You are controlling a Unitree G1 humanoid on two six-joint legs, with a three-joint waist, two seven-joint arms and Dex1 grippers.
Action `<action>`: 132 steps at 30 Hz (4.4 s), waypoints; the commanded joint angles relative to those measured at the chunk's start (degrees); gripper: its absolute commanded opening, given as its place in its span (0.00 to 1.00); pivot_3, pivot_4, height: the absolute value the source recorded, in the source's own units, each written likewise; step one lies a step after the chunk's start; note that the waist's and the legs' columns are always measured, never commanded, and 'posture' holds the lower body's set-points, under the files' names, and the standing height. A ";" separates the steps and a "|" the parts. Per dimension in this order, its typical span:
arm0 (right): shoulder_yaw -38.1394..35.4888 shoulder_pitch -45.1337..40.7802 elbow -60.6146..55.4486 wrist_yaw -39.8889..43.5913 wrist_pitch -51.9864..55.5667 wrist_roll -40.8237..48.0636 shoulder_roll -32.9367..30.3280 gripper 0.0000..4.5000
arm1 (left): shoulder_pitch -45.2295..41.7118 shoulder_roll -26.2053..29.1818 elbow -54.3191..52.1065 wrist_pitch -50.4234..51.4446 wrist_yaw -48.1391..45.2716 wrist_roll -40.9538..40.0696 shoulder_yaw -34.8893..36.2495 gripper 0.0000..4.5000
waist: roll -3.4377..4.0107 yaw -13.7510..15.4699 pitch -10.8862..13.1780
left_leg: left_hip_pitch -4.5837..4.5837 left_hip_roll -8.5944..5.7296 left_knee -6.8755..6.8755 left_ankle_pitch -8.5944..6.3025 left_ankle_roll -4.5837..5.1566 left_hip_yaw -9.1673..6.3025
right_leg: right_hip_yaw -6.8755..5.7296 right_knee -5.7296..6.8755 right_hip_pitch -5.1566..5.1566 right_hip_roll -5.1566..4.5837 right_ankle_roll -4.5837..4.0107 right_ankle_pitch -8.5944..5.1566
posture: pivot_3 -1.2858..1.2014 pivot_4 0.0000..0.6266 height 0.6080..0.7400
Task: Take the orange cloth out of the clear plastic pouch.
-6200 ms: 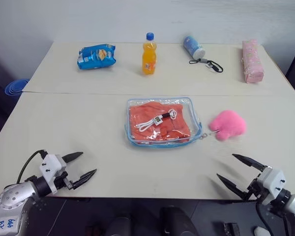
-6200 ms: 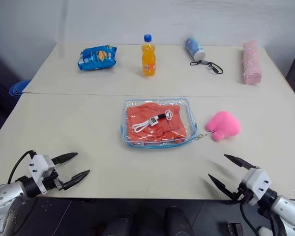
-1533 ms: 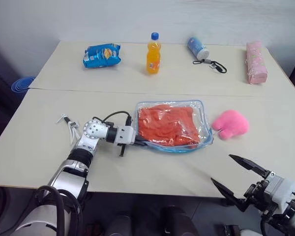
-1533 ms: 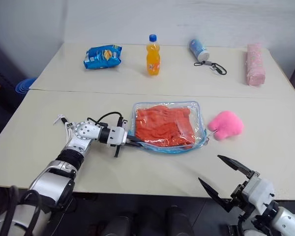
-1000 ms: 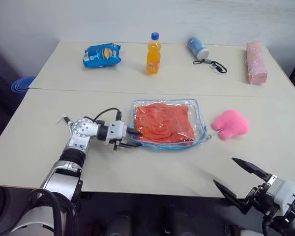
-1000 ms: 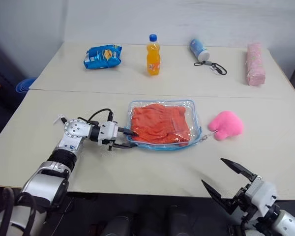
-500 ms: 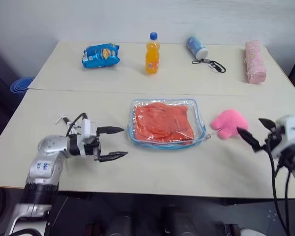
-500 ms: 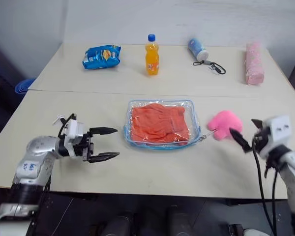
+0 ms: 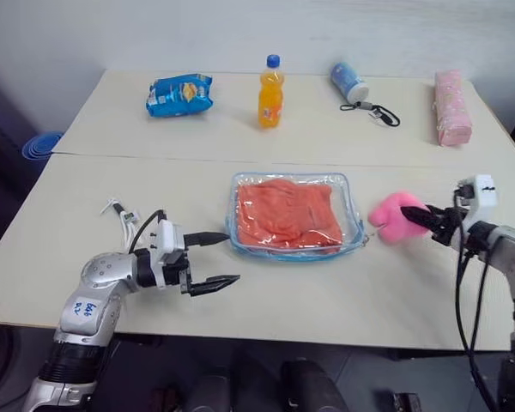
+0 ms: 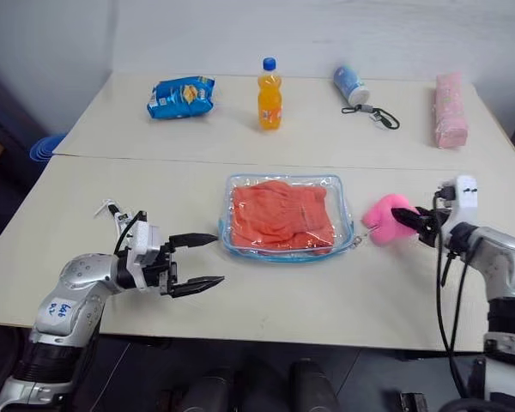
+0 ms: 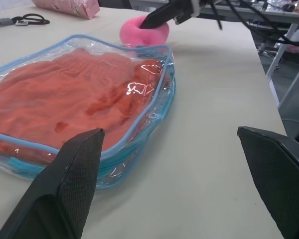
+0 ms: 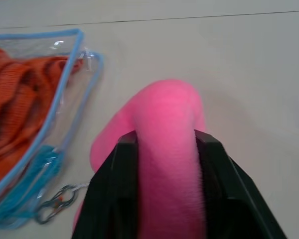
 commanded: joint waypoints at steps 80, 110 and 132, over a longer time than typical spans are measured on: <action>25.12 -9.47 14.77 25.65 -76.75 -29.78 7.89 0.01 | -11.48 -8.14 4.89 -6.78 -4.89 6.54 -12.82 1.00 | -0.04 -1.41 0.14 | 0.17 -0.01 0.10 0.13 -0.24 0.02 | -0.02 -0.02 0.18 0.02 0.01 0.01 | 0.52 0.24 1.00; 23.95 -3.93 4.72 19.14 -67.15 -30.22 4.52 0.00 | -20.22 -15.03 19.64 -7.86 -6.37 9.62 -14.24 0.02 | -0.05 -1.56 0.14 | 0.14 0.00 0.17 0.15 -0.29 0.05 | 0.04 0.14 0.06 0.06 0.02 0.01 | 0.52 0.24 1.00; 24.18 -3.09 7.77 22.15 -72.18 -28.01 2.68 0.00 | -25.97 1.98 36.66 -0.07 -8.54 2.26 4.47 0.02 | -0.05 -1.43 0.15 | 0.10 0.00 0.18 0.15 -0.27 0.00 | -0.03 0.13 0.04 0.03 0.02 0.01 | 0.52 0.24 1.00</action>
